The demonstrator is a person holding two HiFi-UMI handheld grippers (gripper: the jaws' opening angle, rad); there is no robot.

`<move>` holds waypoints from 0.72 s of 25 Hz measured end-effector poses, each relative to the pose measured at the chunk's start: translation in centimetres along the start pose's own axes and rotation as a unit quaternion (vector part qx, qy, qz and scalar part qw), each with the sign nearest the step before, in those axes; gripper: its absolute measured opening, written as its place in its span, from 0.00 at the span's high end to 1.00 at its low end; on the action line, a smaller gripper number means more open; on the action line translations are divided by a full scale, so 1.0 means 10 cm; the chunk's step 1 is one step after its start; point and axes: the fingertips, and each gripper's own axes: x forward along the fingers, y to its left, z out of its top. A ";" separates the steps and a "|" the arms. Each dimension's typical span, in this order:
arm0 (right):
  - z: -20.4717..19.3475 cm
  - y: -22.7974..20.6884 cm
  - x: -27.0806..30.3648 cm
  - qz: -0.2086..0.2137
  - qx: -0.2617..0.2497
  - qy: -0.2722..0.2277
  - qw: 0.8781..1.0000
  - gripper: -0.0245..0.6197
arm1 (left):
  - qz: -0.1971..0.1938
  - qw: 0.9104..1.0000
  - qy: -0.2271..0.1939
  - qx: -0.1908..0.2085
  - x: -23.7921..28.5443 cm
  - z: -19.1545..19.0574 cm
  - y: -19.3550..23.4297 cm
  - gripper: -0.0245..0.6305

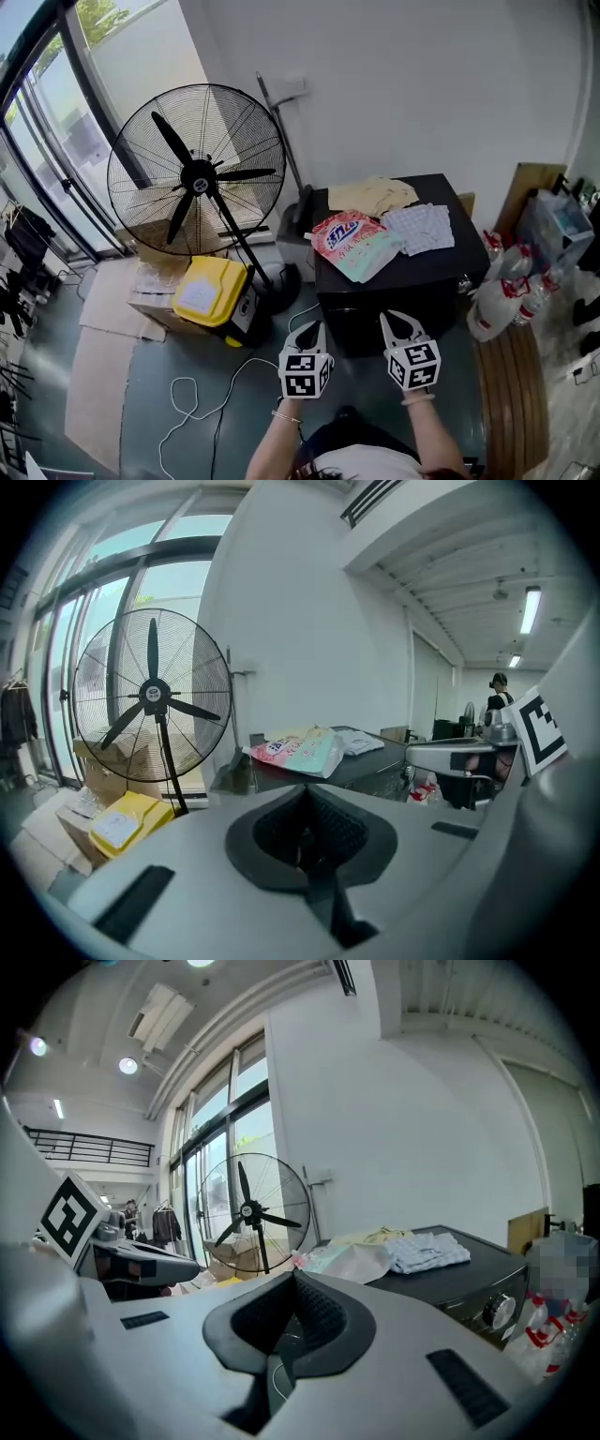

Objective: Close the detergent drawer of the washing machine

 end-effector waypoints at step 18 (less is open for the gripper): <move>0.47 0.18 -0.49 0.030 -0.046 -0.047 0.997 0.92 | 0.005 0.998 -0.055 0.029 -0.48 0.42 -0.38 0.94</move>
